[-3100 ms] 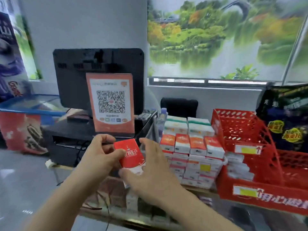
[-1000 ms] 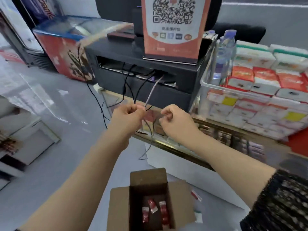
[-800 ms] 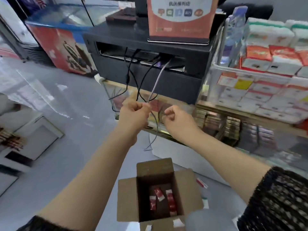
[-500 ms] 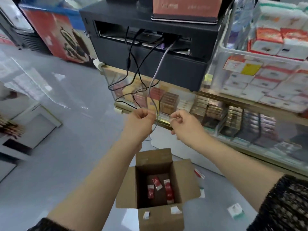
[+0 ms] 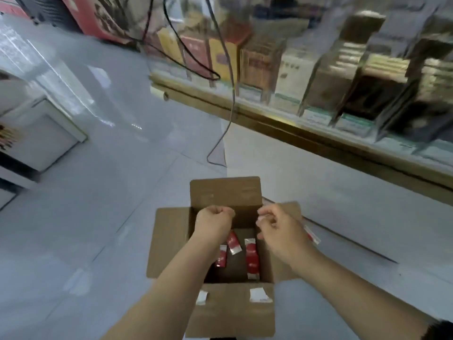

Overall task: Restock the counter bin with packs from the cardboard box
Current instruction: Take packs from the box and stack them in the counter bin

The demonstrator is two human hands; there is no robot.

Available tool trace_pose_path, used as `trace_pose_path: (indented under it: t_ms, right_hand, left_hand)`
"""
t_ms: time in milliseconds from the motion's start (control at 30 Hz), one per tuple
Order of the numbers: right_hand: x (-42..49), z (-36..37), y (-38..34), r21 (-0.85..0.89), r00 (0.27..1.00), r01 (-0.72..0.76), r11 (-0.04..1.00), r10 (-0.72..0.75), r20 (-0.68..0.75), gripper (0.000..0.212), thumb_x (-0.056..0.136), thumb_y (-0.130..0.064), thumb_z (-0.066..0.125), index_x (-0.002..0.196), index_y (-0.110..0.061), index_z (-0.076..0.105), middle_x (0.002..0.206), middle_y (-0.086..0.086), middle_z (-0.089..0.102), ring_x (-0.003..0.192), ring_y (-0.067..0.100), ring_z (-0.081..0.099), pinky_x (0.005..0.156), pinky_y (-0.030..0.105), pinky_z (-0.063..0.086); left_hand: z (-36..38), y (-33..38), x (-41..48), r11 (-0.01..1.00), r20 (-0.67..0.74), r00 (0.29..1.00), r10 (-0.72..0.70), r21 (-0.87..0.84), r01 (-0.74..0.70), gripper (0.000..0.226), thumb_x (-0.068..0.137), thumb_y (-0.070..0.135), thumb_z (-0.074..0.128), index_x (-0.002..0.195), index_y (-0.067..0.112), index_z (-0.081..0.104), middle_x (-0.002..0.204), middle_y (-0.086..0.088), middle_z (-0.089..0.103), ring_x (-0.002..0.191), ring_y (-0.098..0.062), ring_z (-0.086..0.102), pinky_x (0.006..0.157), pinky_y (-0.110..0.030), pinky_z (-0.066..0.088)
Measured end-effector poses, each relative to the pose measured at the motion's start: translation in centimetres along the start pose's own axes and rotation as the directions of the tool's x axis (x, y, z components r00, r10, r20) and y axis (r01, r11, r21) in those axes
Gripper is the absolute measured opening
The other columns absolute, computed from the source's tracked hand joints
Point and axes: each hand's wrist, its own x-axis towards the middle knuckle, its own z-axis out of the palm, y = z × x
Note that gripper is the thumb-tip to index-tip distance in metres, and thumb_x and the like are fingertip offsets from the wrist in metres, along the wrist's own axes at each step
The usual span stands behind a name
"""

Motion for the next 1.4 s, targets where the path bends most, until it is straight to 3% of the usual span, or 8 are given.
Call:
trace_pose_path:
  t_ms: [200, 333, 567, 833, 933, 1067, 1267, 1400]
  right_hand:
    - [6.8, 8.0, 9.5, 0.027, 0.998, -0.05, 0.998, 0.05, 0.03, 0.014, 0.098, -0.029, 0.046, 0.11, -0.032, 0.052, 0.098, -0.009, 0.062, 0.085, 0.011, 0.064, 0.07, 0.031, 0.055]
    - [11.0, 13.0, 13.7, 0.021, 0.996, -0.081, 0.996, 0.08, 0.045, 0.019, 0.097, -0.025, 0.046, 0.115, -0.025, 0.052, 0.1, -0.003, 0.063, 0.091, 0.017, 0.064, 0.08, 0.038, 0.056]
    - [17.2, 17.9, 18.1, -0.074, 0.975, -0.218, 0.973, 0.22, 0.032, 0.027, 0.096, -0.024, 0.048, 0.122, -0.021, 0.053, 0.117, 0.001, 0.06, 0.108, 0.02, 0.057, 0.085, 0.028, 0.045]
    - [20.0, 19.6, 21.5, -0.104, 0.922, -0.387, 0.916, 0.386, -0.029, 0.03, 0.094, -0.019, 0.049, 0.123, -0.017, 0.054, 0.122, 0.008, 0.06, 0.114, 0.028, 0.054, 0.091, 0.033, 0.044]
    - [20.5, 20.3, 22.0, -0.127, 0.907, -0.421, 0.898, 0.422, -0.022, 0.029, 0.094, -0.02, 0.048, 0.123, -0.018, 0.054, 0.122, 0.007, 0.06, 0.114, 0.028, 0.055, 0.092, 0.033, 0.044]
    - [20.9, 21.0, 22.2, -0.162, 0.903, -0.424, 0.891, 0.43, 0.004, 0.025, 0.093, -0.021, 0.05, 0.118, -0.019, 0.054, 0.121, 0.007, 0.06, 0.113, 0.029, 0.055, 0.095, 0.038, 0.046]
    - [21.0, 21.2, 22.2, -0.187, 0.906, -0.415, 0.891, 0.424, 0.012, 0.022, 0.093, -0.023, 0.051, 0.115, -0.023, 0.054, 0.12, 0.004, 0.06, 0.113, 0.026, 0.055, 0.095, 0.041, 0.047]
    - [21.0, 21.3, 21.9, -0.177, 0.92, -0.385, 0.906, 0.393, 0.012, 0.025, 0.093, -0.026, 0.051, 0.117, -0.023, 0.053, 0.119, 0.005, 0.06, 0.113, 0.027, 0.056, 0.095, 0.04, 0.047]
  left_hand:
    - [4.0, -10.1, 12.8, 0.989, -0.014, 0.994, -0.107, 0.104, 0.108, 0.02, 0.091, 0.008, 0.054, 0.072, 0.013, 0.053, 0.07, -0.004, 0.052, 0.059, -0.015, 0.049, 0.064, -0.03, 0.05]
    - [6.2, -16.2, 20.9, 0.945, -0.022, 0.988, -0.152, 0.29, 0.152, 0.008, 0.09, 0.015, 0.057, 0.089, 0.009, 0.061, 0.083, -0.008, 0.06, 0.072, -0.021, 0.056, 0.084, -0.04, 0.054]
    - [8.6, -24.2, 32.5, 0.748, 0.102, 0.953, -0.284, 0.646, 0.154, 0.056, 0.072, 0.039, 0.066, 0.119, 0.01, 0.062, 0.116, -0.014, 0.064, 0.101, -0.032, 0.063, 0.09, -0.044, 0.053]
    - [10.5, -30.8, 38.4, 0.557, 0.33, 0.792, -0.514, 0.831, 0.015, 0.038, 0.095, 0.015, 0.051, 0.131, 0.005, 0.052, 0.128, -0.018, 0.057, 0.114, -0.033, 0.059, 0.094, -0.039, 0.048]
    - [11.0, -34.1, 40.7, 0.541, 0.346, 0.762, -0.547, 0.841, 0.006, 0.049, 0.088, 0.034, 0.061, 0.133, 0.016, 0.05, 0.134, -0.01, 0.054, 0.123, -0.029, 0.052, 0.107, -0.04, 0.04]
    - [13.2, -46.7, 50.9, 0.509, 0.387, 0.74, -0.55, 0.858, -0.07, 0.078, 0.051, 0.071, 0.065, 0.123, 0.042, 0.053, 0.131, 0.003, 0.058, 0.109, -0.017, 0.058, 0.1, -0.041, 0.045]
    - [11.8, -40.8, 45.3, 0.389, 0.33, 0.824, -0.459, 0.909, -0.148, 0.074, 0.069, 0.062, 0.054, 0.136, 0.034, 0.046, 0.142, -0.005, 0.046, 0.126, -0.026, 0.046, 0.104, -0.034, 0.038]
    - [12.1, -41.1, 45.9, 0.373, 0.356, 0.834, -0.422, 0.906, -0.198, 0.094, 0.06, 0.076, 0.044, 0.145, 0.039, 0.03, 0.155, -0.005, 0.028, 0.141, -0.031, 0.026, 0.114, -0.046, 0.021]
